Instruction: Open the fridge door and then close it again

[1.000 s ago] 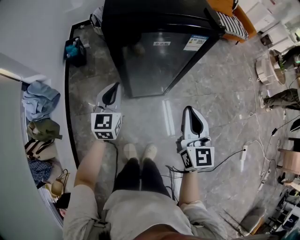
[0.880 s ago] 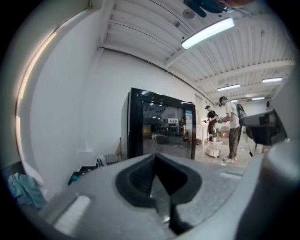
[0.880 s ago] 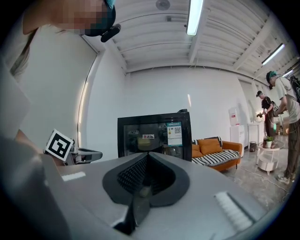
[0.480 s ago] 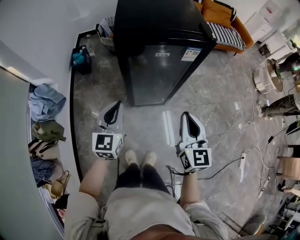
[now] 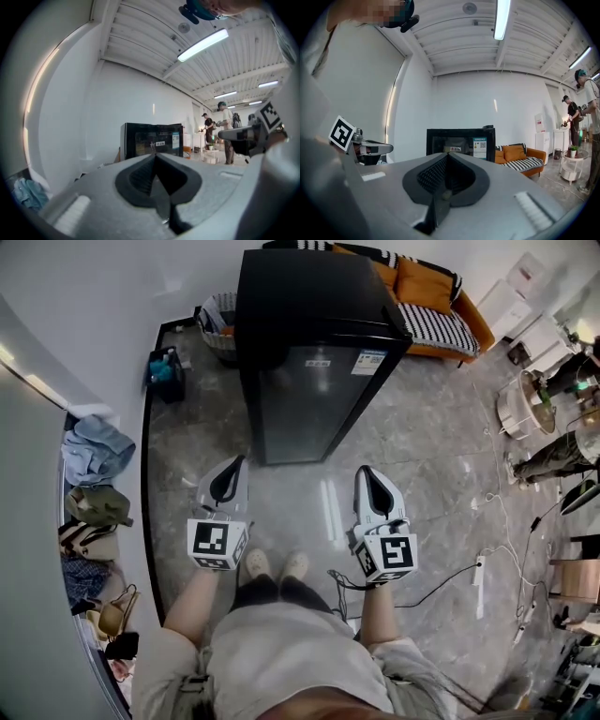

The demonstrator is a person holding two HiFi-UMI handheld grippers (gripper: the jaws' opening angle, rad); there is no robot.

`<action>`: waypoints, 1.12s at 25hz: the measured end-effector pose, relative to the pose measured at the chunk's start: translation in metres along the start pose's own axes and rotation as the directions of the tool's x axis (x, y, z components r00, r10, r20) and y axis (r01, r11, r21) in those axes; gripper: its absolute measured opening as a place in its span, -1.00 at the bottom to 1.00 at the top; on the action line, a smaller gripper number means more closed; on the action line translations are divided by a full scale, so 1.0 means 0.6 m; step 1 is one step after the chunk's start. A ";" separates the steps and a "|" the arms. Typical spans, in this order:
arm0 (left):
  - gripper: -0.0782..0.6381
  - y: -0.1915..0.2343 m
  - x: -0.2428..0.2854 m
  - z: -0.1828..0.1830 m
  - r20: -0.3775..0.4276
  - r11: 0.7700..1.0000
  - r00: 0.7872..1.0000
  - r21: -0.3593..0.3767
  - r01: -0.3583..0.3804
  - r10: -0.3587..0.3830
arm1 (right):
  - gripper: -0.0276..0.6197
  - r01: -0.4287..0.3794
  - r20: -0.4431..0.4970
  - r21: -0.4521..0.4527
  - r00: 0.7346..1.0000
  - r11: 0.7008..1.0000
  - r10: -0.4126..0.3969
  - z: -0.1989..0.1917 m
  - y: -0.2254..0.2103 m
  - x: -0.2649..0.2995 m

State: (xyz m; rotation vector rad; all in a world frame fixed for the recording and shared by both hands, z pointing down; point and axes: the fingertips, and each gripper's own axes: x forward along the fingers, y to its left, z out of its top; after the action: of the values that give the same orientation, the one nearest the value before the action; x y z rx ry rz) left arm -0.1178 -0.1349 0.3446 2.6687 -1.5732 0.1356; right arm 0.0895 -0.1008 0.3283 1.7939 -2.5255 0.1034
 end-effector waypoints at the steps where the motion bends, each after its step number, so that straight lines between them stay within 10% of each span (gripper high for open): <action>1: -0.78 -0.003 -0.005 0.006 0.007 1.000 1.000 -0.002 0.000 0.000 | -0.91 -0.003 0.002 -0.005 1.000 1.000 0.003 0.005 0.002 -0.003; 28: -0.78 -0.039 -0.092 0.090 0.111 1.000 0.994 0.002 -0.004 0.004 | -0.91 -0.049 0.075 -0.052 0.996 0.997 0.053 0.092 0.059 -0.059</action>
State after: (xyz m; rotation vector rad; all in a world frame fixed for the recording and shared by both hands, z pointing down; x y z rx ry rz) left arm -0.1208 -0.0799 0.2855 2.7190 -1.6093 -0.0109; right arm 0.0681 -0.0603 0.2696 1.7482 -2.6020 -0.0270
